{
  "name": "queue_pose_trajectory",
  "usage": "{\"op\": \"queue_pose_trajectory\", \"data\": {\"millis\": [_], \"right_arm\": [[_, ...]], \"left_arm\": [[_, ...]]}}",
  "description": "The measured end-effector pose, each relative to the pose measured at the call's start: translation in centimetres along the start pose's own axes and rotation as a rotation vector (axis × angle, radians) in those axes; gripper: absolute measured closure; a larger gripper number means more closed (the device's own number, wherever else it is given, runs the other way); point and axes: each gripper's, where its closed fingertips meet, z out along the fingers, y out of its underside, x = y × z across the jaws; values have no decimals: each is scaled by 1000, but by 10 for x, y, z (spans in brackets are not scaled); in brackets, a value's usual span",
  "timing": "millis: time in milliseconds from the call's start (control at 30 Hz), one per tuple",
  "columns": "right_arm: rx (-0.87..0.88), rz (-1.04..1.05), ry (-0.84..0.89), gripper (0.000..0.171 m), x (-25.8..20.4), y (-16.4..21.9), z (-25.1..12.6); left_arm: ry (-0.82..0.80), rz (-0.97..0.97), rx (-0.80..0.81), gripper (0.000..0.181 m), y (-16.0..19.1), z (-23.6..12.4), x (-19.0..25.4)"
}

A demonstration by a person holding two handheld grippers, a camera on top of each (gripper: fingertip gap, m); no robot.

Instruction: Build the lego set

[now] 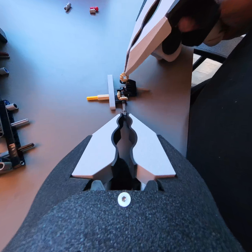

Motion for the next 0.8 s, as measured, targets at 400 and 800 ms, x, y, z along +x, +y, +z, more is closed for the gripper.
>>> {"op": "queue_pose_trajectory", "data": {"millis": [400, 800], "right_arm": [[-34, -111, 172, 170, 10, 2, 5], [-44, 1, 106, 170, 15, 2, 0]], "left_arm": [[-88, -37, 50, 181, -11, 3, 1], [-84, -112, 89, 180, -21, 6, 1]]}}
